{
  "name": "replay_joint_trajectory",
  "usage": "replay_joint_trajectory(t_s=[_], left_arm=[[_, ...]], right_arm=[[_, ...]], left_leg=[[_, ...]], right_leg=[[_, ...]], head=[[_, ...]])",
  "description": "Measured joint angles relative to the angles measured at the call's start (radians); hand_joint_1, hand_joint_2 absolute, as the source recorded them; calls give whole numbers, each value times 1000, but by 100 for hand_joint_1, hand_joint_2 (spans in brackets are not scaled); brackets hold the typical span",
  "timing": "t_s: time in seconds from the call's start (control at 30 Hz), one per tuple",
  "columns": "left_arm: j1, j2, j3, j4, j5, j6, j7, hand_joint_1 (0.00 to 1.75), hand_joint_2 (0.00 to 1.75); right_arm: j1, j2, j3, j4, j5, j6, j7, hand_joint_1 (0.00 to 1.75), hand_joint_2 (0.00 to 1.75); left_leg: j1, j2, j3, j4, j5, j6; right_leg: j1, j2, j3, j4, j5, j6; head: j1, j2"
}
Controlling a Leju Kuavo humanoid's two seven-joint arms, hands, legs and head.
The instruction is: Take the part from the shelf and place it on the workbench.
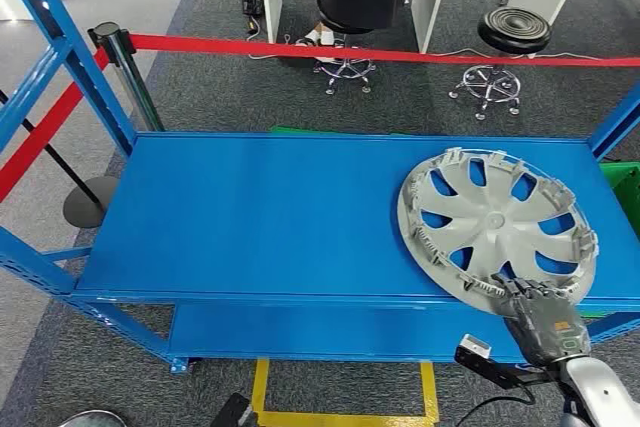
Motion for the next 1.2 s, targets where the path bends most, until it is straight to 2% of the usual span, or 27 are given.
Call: replay_joint_trajectory(t_s=[0.23, 0.37, 0.5, 0.6, 0.7, 0.8, 0.93, 1.07, 1.2], left_arm=[[3, 7, -4, 0, 1, 32, -120, 0, 0], [5, 8, -3, 0, 3, 29, -133, 0, 0], [6, 9, -3, 0, 10, 22, -145, 0, 175], [8, 9, 10, 0, 67, -34, -214, 0, 175], [8, 6, 31, 0, 104, -75, -253, 0, 175], [8, -6, 46, 0, 121, -90, -234, 0, 175], [7, -14, 63, 0, 138, -86, -192, 0, 175], [8, -18, 82, 0, 163, -51, -184, 0, 175], [8, -22, 102, 0, 178, -9, -197, 0, 175]], right_arm=[[38, 12, -41, -69, -165, 18, -78, 175, 175], [46, 21, -50, -88, -177, 23, -88, 175, 175], [51, 25, -52, -97, -181, 25, -92, 175, 175], [53, 27, -54, -104, -227, 42, -111, 175, 175], [41, 36, -58, -113, -355, 96, -164, 175, 175], [14, 64, -66, -117, -551, 182, -244, 175, 175], [-11, 125, -97, -158, -893, 318, -331, 175, 175], [-5, 200, -117, -213, -1185, 412, -336, 175, 175], [-31, 263, -106, -225, -1340, 369, -297, 175, 175]], left_leg=[[1, 0, 0, 0, 0, 0], [1, 0, 0, 0, 0, 0], [1, 0, 0, 0, 1, -1], [1, 0, 0, 0, 1, -1], [1, 1, 0, 0, 1, -1], [1, 1, 1, 0, 1, -1], [2, 1, 1, 0, 1, -2], [2, 1, 0, 0, 2, -3], [2, 1, -1, 0, 3, -4]], right_leg=[[1, 1, 0, 0, 0, 0], [1, 1, 0, 0, 0, 0], [0, 1, 0, 0, 1, 0], [0, 1, 0, 0, 1, 0], [1, 2, 0, 0, 1, 0], [1, 3, 0, 0, 1, 0], [2, 3, -3, 1, 2, -1], [2, 3, -2, 3, 2, -2], [2, 2, -3, 4, 2, -2]], head=[[0, 0], [0, 0], [0, 0], [0, 0], [0, 0], [0, 0], [0, 0], [0, 0], [0, 0]])
